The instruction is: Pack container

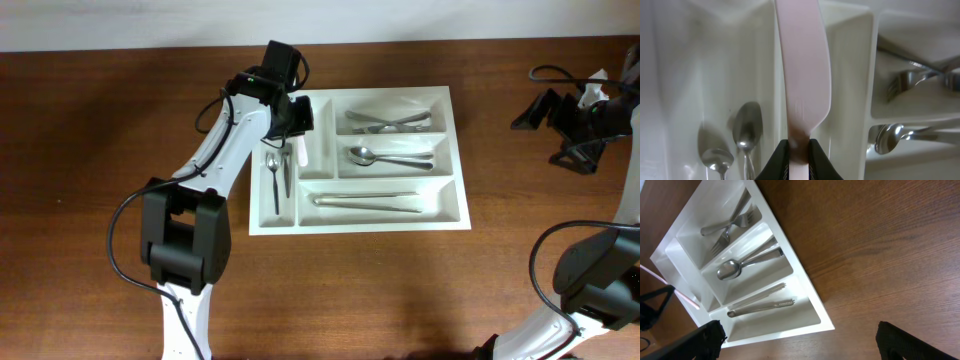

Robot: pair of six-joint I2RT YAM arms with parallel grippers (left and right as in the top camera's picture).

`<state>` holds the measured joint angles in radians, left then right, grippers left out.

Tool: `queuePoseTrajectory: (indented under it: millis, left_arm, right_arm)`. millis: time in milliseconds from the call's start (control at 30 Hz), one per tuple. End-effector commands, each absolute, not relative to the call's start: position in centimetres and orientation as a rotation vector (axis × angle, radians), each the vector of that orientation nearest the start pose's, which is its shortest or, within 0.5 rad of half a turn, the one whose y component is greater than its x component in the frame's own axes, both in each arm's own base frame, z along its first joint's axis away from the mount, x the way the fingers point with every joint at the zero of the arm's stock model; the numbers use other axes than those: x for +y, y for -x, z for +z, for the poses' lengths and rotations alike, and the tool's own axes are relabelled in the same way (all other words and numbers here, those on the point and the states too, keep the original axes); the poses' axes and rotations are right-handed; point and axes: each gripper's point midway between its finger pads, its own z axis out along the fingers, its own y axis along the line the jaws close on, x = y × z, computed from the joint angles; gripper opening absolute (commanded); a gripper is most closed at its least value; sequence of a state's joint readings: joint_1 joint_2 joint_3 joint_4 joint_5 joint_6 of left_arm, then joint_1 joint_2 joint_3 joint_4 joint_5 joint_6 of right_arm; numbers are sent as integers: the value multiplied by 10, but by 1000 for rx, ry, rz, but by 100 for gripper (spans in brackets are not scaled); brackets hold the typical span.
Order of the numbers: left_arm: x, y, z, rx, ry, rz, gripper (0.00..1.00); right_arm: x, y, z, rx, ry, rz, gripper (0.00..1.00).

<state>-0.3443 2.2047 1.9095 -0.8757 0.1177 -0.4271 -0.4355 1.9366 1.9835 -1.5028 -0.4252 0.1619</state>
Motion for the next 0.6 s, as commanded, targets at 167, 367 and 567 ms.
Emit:
queuePoseTrajectory:
  millis: [167, 367, 567]
  left_arm:
    - [-209, -478, 69, 2849, -48, -418, 46]
    - [-194, -505, 161, 2686, -114, -433, 99]
    - [-121, -510, 260, 2535, -61, -222, 99]
  right_arm:
    - [-88, -379, 203, 2788, -817, 652, 99]
    - [-68, -393, 219, 2707, -663, 845, 99]
    - [-34, -415, 276, 2518, -270, 999, 99]
